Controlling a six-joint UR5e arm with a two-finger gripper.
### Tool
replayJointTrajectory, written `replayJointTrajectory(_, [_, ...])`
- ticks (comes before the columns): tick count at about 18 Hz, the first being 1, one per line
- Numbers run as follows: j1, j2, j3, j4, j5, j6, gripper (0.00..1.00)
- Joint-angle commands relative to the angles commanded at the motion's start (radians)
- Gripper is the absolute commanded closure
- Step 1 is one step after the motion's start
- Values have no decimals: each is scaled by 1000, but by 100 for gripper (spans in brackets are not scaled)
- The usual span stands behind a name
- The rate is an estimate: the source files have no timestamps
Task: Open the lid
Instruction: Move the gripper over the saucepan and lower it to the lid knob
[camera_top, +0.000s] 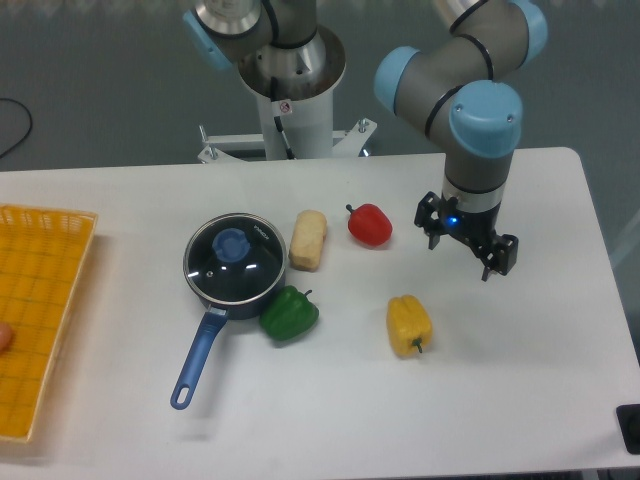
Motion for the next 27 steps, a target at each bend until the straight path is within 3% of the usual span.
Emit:
replayJointTrajectory(4, [-137, -6, -6, 5, 14, -241, 0])
replayJointTrajectory(6, [-186, -2, -6, -3, 43, -299, 0])
replayJointTrajectory(10, [-255, 29, -15, -113, 44, -341, 0])
replayJointTrajectory(13, [-330, 55, -17, -140, 46, -401, 0])
replayJointTrajectory(21, [-451, 60, -21, -153, 61, -445, 0])
replayJointTrajectory(27, [-500, 44, -46, -152, 64, -320, 0])
